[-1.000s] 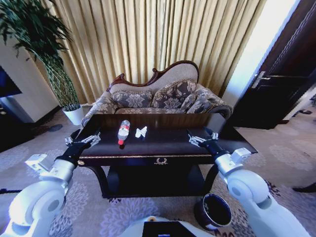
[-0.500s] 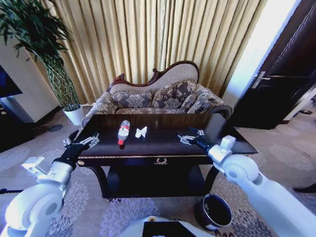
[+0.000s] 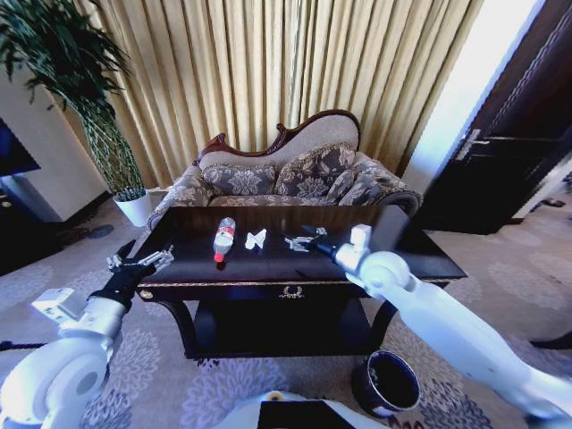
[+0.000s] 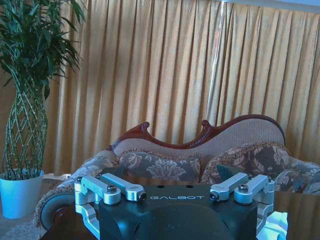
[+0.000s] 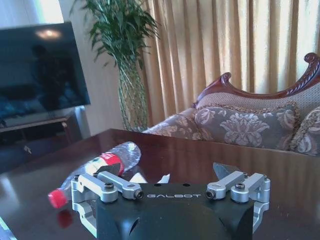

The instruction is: Move to the front of the table and place the trash on the table into the trash bin.

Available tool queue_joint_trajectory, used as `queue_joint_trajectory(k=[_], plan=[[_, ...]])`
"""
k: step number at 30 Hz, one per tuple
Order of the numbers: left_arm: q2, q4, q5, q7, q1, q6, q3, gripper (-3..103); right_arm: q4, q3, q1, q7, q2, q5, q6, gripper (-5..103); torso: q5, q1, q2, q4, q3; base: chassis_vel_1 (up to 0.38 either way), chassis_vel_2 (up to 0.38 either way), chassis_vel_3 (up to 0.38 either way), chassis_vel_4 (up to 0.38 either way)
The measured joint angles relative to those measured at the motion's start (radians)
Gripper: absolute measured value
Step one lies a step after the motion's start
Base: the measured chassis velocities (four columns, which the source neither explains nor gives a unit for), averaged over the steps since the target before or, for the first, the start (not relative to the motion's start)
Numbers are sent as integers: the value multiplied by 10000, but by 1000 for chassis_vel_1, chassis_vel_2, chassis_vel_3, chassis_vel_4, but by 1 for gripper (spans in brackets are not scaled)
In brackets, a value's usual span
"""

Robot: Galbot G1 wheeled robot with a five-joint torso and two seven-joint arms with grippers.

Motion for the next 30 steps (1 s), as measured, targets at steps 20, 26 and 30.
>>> queue_joint_trajectory(k=[20, 26, 30], plan=[[-158, 4, 301, 5, -39, -145, 195, 100, -1992, -2539, 2273, 1647, 1907, 118, -1099, 100, 1, 0, 0, 0, -1, 0, 0, 0, 0], [-318, 4, 474, 7, -54, -169, 364, 100, -2667, -2737, 2494, 1772, 2436, 233, -1111, 100, 1, 0, 0, -2, -1, 0, 0, 0, 0], [-373, 5, 540, 14, -58, -180, 424, 100, -2937, -2773, 2589, 1771, 2620, 189, -1109, 100, 2, 0, 0, -1, -1, 0, 0, 0, 0]])
